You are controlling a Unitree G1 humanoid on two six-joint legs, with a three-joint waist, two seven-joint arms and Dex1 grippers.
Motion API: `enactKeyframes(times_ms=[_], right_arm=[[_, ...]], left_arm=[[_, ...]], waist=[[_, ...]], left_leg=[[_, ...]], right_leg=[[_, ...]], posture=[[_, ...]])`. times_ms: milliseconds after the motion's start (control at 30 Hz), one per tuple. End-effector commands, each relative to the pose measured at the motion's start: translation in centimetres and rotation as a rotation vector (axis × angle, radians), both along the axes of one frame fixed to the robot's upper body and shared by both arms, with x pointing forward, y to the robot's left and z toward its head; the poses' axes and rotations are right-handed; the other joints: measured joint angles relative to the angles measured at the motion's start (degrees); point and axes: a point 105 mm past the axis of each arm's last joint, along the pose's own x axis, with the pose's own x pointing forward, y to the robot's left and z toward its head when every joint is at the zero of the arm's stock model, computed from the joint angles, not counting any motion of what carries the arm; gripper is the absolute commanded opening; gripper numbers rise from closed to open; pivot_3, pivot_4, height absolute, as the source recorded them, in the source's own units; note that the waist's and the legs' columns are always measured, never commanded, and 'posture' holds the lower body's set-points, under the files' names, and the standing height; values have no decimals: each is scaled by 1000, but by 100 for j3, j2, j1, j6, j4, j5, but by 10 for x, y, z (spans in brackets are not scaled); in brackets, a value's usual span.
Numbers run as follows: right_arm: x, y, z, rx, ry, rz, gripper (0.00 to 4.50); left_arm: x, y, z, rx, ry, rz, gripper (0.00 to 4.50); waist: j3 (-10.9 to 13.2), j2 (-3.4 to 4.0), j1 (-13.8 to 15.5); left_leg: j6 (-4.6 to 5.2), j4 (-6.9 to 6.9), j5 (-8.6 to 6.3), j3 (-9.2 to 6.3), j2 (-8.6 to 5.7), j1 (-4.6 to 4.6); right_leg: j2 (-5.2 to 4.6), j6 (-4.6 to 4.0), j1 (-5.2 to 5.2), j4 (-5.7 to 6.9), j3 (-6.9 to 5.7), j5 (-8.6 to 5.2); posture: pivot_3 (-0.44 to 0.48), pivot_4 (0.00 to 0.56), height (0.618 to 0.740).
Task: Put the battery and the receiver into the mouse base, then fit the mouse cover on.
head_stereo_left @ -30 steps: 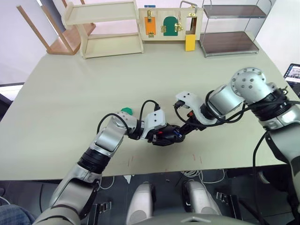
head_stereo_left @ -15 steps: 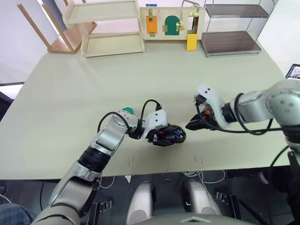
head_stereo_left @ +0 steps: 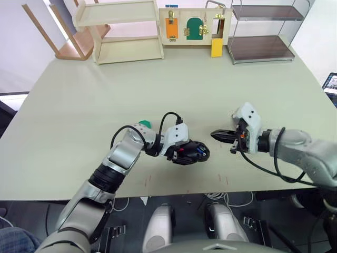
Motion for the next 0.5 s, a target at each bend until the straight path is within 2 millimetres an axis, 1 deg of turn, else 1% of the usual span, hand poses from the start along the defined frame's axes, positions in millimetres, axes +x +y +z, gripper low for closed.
enactKeyframes(times_ms=[33, 133, 233, 300, 433, 500], right_arm=[[-7, 3, 13, 75, -61, 61, 59], [-1, -2, 8, 130, -80, 32, 59], [1, -6, -1, 128, -133, 33, 59], [-1, -5, -9, 114, -146, 50, 59], [3, -1, -19, 128, -173, 38, 59], [1, 3, -23, 141, -155, 54, 59]], left_arm=[[-8, 2, -13, 36, 50, -14, 2991], [-9, 2, -14, 40, 50, -15, 2991], [-10, 2, -14, 44, 49, -15, 2991], [-10, 3, -14, 44, 49, -13, 2991], [-7, 3, -14, 43, 48, -8, 2991], [-7, 3, -14, 42, 49, -7, 2991]], waist=[[0, 0, 10], [-2, -4, 27], [-2, -4, 27], [-2, -4, 25], [-2, -3, 22], [-2, -3, 24]], left_leg=[[0, 1, 0, 1, 0, 3], [0, 4, 0, 0, 0, 6], [0, 9, 0, 7, -1, 21], [0, 12, 0, 9, -1, 24], [0, 13, 0, 10, 1, 34], [0, 15, 0, 9, 2, 35]], right_leg=[[0, 0, 1, 3, 1, 0], [0, 0, 3, 10, 1, -1], [1, 0, 10, 23, 8, -4], [1, -2, 10, 30, 10, -5], [6, 0, 10, 46, 14, -4], [9, -4, 10, 47, 14, -7]], posture=[[0, 150, 740], [0, 150, 740], [0, 150, 740], [0, 150, 740], [0, 150, 740], [0, 150, 740]])
